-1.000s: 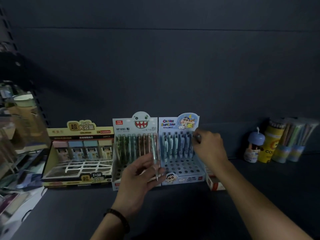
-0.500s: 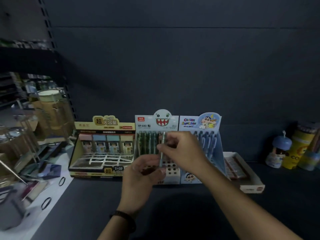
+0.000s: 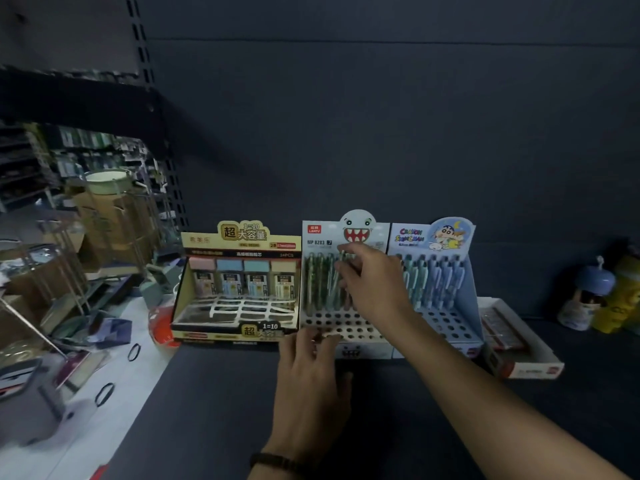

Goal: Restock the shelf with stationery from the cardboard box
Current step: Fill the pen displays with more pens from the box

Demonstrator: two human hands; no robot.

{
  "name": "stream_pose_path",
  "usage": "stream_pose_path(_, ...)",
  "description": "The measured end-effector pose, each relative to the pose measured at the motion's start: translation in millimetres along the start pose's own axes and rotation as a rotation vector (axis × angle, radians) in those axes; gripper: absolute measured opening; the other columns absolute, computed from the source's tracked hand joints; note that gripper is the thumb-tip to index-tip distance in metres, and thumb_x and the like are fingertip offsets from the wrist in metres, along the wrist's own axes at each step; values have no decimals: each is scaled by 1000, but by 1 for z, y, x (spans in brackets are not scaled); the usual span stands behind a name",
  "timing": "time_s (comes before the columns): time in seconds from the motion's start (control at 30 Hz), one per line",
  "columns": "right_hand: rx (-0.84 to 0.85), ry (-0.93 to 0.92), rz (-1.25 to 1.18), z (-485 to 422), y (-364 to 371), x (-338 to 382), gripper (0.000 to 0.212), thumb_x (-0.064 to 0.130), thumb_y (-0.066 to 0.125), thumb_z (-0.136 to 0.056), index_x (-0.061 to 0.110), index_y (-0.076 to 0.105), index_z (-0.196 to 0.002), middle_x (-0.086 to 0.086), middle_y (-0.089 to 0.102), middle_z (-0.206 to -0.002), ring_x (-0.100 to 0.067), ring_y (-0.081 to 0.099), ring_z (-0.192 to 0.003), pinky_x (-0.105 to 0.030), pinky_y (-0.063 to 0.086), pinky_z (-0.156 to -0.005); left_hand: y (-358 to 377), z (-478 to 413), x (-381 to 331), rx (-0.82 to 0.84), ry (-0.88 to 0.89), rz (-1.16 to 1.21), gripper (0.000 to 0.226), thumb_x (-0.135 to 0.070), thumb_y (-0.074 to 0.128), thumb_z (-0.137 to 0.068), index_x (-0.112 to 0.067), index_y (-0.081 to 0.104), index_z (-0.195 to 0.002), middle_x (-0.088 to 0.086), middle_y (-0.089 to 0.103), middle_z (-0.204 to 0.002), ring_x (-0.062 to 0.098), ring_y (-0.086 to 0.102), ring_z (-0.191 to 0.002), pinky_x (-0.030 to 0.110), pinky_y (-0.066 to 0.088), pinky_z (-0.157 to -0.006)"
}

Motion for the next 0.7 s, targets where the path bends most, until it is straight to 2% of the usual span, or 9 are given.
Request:
stream_pose_path(0.07, 21, 5, 76, -1, 6, 1, 31, 28, 68, -104, 22, 69, -134, 2, 76, -92, -13, 71, -85, -34, 59, -88, 1, 1, 1, -8, 9, -11, 56, -40, 72, -83, -24, 61, -136, 6, 50, -139, 31, 41, -128, 45, 51, -102)
stream_pose_path(0.13, 64, 3, 163, 2, 13, 5, 32, 26, 68, -104, 23, 65, -135, 4, 73, -88, -11, 65, -84, -30, 53, -88, 1, 2, 3, -12, 18, -5, 56, -39, 73, -81, -24, 62, -133, 8, 53, -136, 32, 45, -125, 46, 54, -96)
stream_pose_path(0.23, 89, -6, 227, 7, 25, 7, 34, 21, 69, -102, 25, 57, -133, 5, 69, -78, -12, 68, -73, -39, 63, -76, 2, 3, 5, -20, 32, -8, 55, -41, 71, -79, -24, 60, -131, 9, 53, -136, 33, 45, -122, 47, 54, -91)
stream_pose_path(0.3, 98, -16, 265, 10, 28, 9, 36, 22, 70, -102, 29, 52, -133, 4, 70, -79, -14, 70, -71, -42, 65, -69, 5, 4, 7, -12, 24, -22, 57, -44, 69, -80, -26, 58, -133, 9, 51, -138, 33, 44, -124, 47, 54, -90)
stream_pose_path(0.37, 137, -3, 287, 15, 27, 14, 46, 29, 70, -102, 32, 46, -142, 0, 73, -86, -18, 73, -78, -44, 66, -75, 5, 6, 9, 18, 14, -33, 59, -47, 65, -83, -29, 54, -138, 8, 46, -142, 34, 41, -129, 48, 52, -92)
stream_pose_path(0.47, 117, 77, 244, 33, 11, 19, 61, 43, 66, -102, 36, 33, -153, -6, 75, -106, -24, 73, -94, -43, 63, -85, 1, 7, 9, 102, 0, -6, 57, -49, 59, -91, -38, 45, -145, 3, 32, -150, 32, 28, -139, 49, 44, -105)
stream_pose_path(0.53, 60, 112, 254, 56, -9, 18, 52, 45, 63, -103, 37, 39, -148, -3, 73, -105, -23, 71, -92, -44, 63, -82, -3, 9, 9, 111, -7, 41, 49, -47, 63, -93, -40, 48, -140, 1, 30, -150, 31, 25, -140, 50, 41, -106)
stream_pose_path(0.63, 20, 114, 265, 111, -51, 6, 31, 47, 62, -102, 33, 57, -129, 8, 70, -85, -14, 69, -81, -44, 60, -74, -14, 13, -5, 72, 37, 83, 38, -38, 71, -92, -36, 56, -127, 1, 44, -138, 32, 39, -127, 50, 46, -94)
stream_pose_path(0.7, -81, 114, 266, 156, -84, -5, 22, 46, 64, -98, 34, 65, -116, 9, 70, -78, -9, 68, -76, -39, 59, -70, -19, 23, -29, 53, 157, 129, 32, -29, 75, -89, -33, 62, -118, -2, 53, -123, 29, 50, -114, 46, 48, -87)
Point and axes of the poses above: each hand's wrist, its own z-axis away from the middle knuckle, its own y-axis out of the palm, x = y × z, the point moved 2 cm from there along -z, towards the middle knuckle
